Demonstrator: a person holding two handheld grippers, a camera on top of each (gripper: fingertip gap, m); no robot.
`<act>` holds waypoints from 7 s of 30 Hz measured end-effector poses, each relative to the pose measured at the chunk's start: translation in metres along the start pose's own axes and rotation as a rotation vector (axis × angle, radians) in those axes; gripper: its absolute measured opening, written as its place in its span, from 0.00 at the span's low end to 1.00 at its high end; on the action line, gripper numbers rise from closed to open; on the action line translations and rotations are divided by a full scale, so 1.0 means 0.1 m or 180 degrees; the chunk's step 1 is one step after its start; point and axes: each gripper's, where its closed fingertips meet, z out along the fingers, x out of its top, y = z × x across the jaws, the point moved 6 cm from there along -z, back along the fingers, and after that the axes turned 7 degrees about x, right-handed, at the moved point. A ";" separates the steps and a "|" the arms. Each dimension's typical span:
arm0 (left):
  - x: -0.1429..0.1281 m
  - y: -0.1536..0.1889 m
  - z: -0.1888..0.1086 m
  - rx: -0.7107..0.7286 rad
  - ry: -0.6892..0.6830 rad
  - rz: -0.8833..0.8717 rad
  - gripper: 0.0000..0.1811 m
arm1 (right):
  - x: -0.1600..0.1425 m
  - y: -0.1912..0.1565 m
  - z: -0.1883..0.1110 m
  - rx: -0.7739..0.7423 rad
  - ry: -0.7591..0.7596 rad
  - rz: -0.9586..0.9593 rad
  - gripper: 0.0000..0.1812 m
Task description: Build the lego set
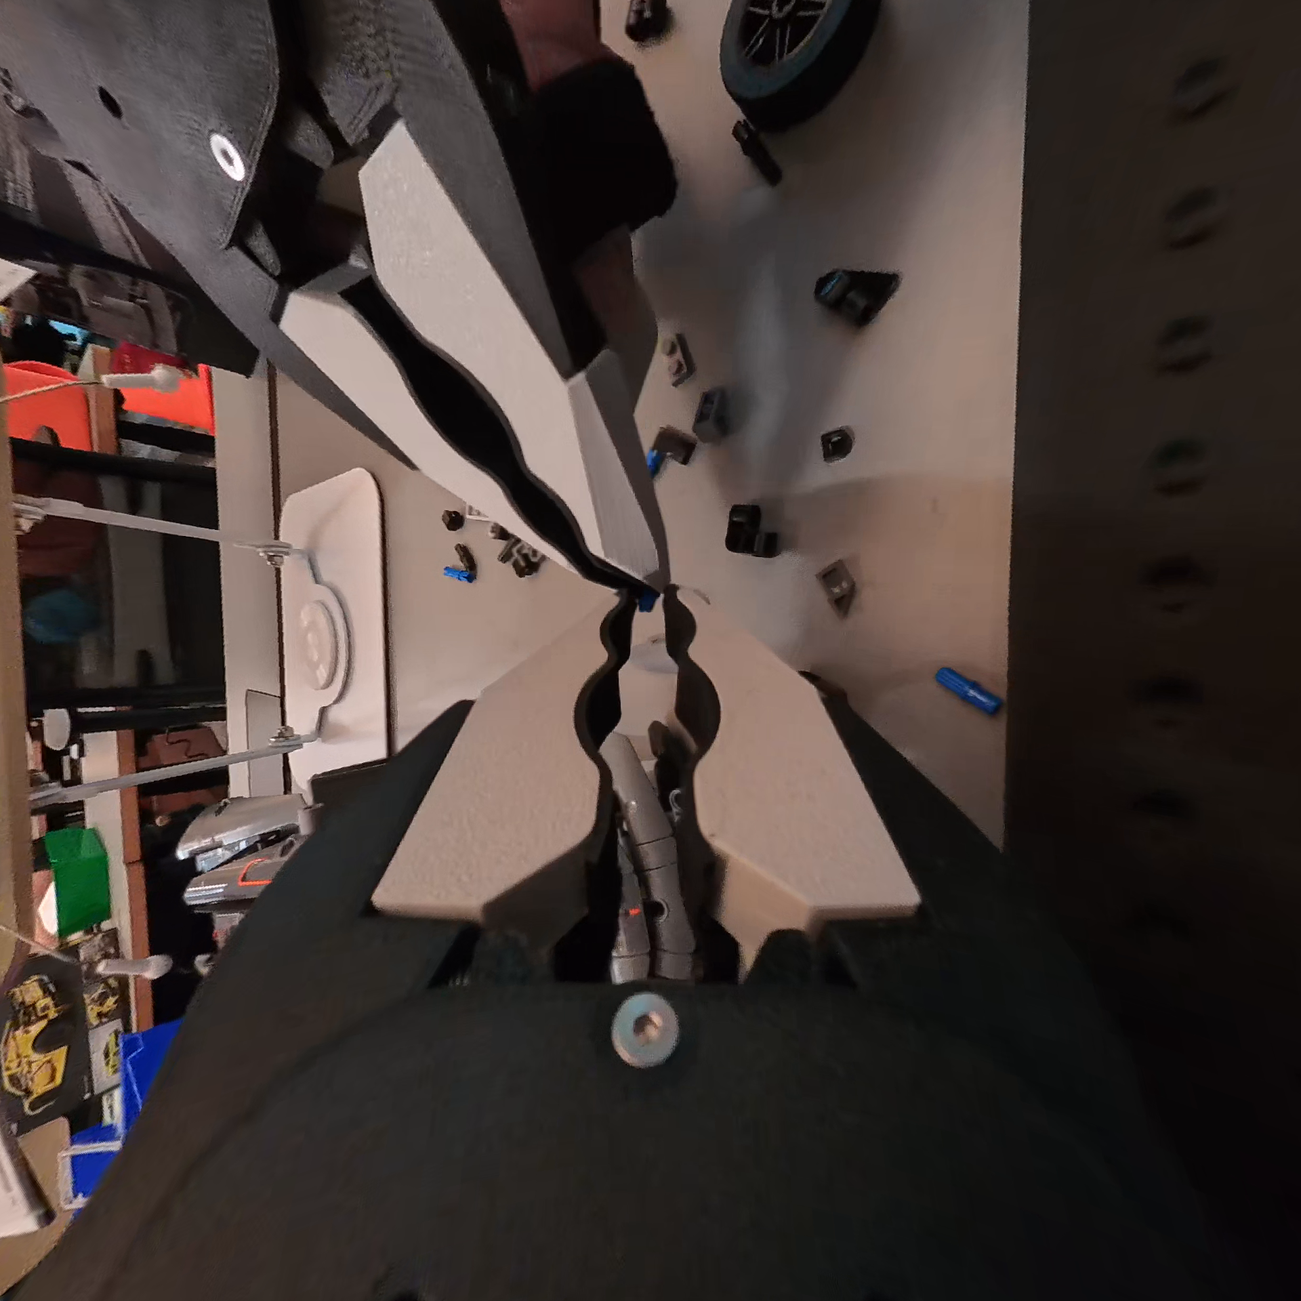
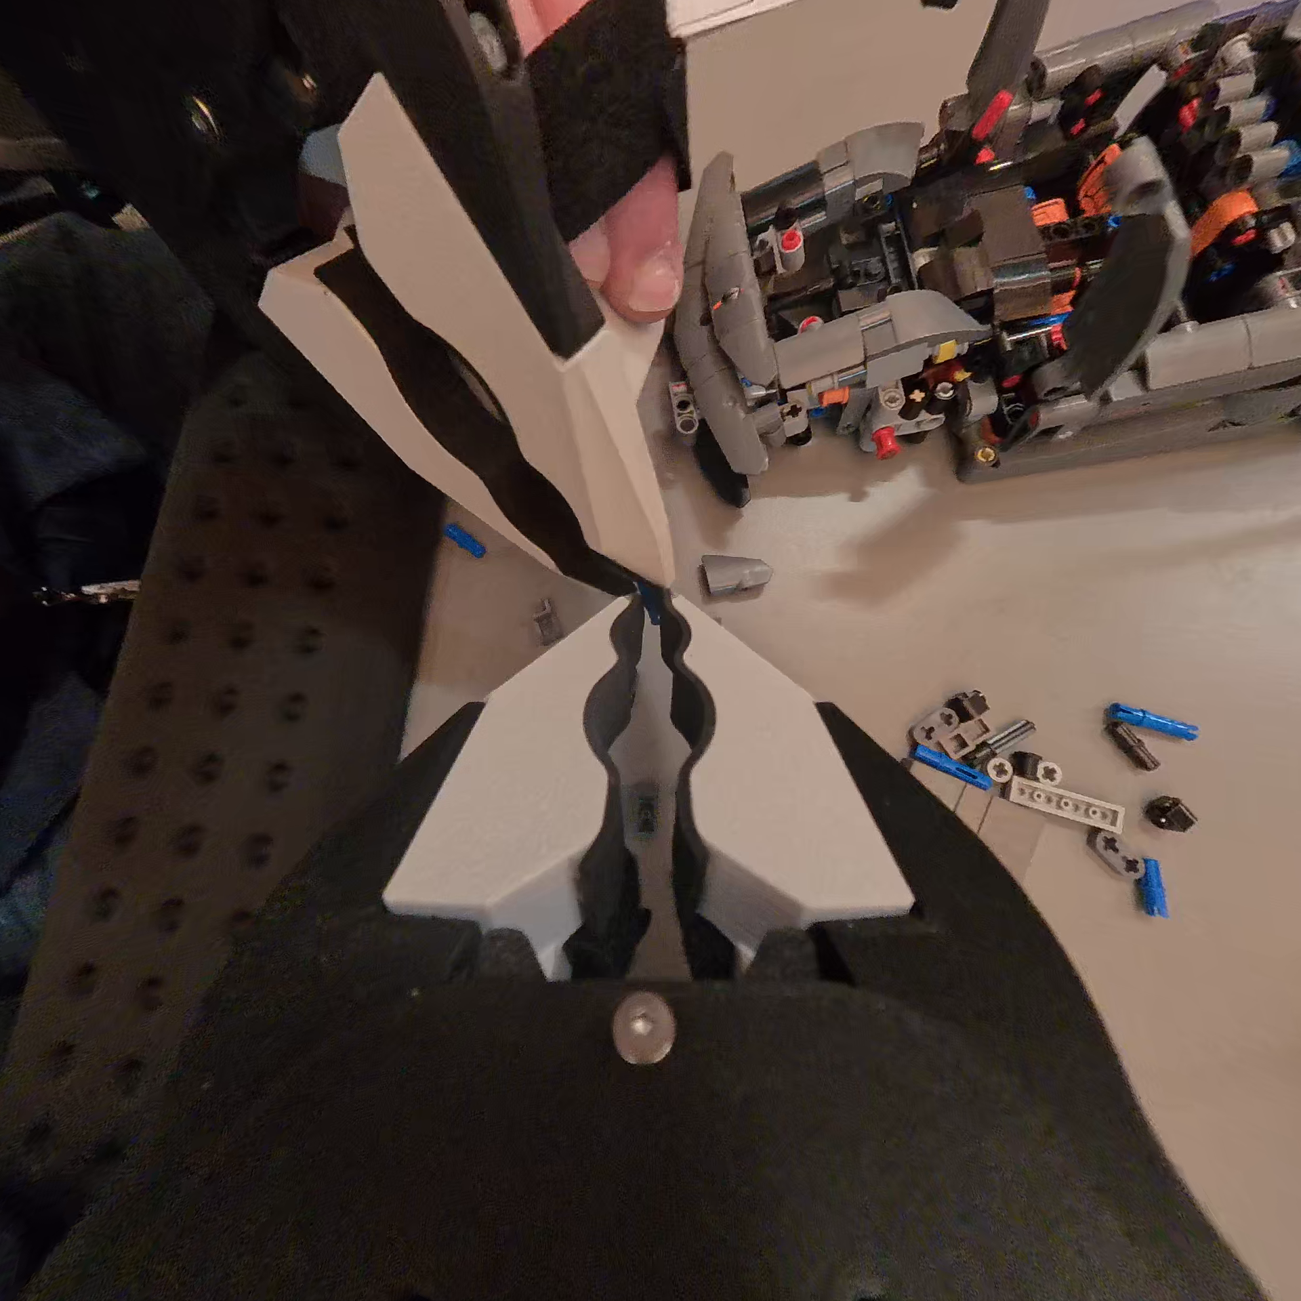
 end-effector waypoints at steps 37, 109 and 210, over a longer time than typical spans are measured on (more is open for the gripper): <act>0.10 -0.38 -0.27 0.0563 0.0677 -0.0528 0.03 | 0.12 0.13 -0.51 0.0746 0.1577 0.0455 0.01; -0.08 -0.33 -0.05 -0.0460 0.0300 -0.1112 0.00 | 0.02 0.13 -0.31 -0.0410 0.0380 -0.0108 0.01; -0.06 -1.20 -0.62 -0.1058 0.2802 -0.4073 0.00 | 0.71 -0.10 -0.96 -0.1160 0.2897 -0.0523 0.01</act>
